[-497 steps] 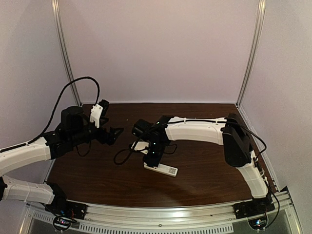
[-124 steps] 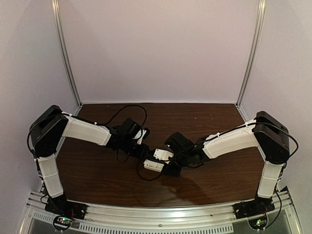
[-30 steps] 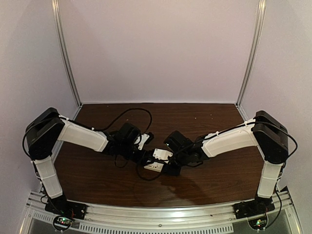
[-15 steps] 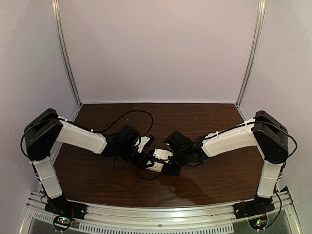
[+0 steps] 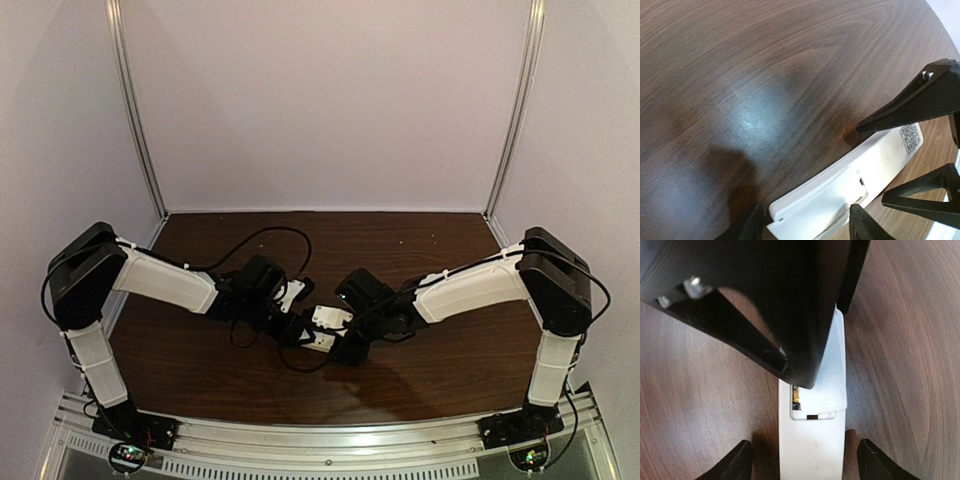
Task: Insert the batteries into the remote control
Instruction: Adjust the battery cover of the remote control without the battery cover, then press the battery cover on the remote control without the battery cover.
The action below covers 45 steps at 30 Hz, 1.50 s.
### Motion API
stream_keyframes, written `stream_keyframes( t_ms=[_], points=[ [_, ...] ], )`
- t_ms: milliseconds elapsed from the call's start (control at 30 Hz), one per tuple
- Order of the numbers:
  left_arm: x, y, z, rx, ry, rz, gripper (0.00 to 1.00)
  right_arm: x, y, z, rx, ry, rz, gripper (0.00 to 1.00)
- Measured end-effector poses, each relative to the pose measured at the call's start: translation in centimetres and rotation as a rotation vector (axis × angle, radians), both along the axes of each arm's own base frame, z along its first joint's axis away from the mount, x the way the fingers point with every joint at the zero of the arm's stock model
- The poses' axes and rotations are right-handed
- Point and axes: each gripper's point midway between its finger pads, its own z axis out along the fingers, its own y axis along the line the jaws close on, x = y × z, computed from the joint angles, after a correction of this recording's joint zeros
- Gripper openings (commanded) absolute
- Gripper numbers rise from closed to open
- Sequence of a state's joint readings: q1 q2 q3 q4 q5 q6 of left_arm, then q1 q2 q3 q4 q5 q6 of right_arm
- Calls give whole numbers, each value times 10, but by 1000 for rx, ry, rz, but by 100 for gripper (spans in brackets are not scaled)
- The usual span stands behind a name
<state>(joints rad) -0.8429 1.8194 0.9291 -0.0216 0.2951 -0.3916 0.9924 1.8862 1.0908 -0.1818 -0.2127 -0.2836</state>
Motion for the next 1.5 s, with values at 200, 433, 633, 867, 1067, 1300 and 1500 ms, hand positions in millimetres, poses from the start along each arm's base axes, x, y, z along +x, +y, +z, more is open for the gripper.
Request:
stream_keyframes(
  t_ms=[200,433,633,867,1067,1300,1500],
  points=[
    [7,3,14,-40,2,28,62,-1,2,17,33,-26,10,79],
    [16,7,31,-98,-5,61,63,0,9,58,129,-120,43,80],
    [14,11,29,-120,23,76,63,-3,15,59,112,-208,88,79],
    [15,14,27,-137,40,88,62,-6,22,43,60,-273,130,77],
    [16,13,29,-153,42,88,61,-1,18,22,-1,-286,127,75],
    [16,14,28,-155,51,96,61,2,19,14,-22,-292,128,67],
    [14,17,24,-153,62,104,61,4,20,7,-36,-289,131,64]
  ],
)
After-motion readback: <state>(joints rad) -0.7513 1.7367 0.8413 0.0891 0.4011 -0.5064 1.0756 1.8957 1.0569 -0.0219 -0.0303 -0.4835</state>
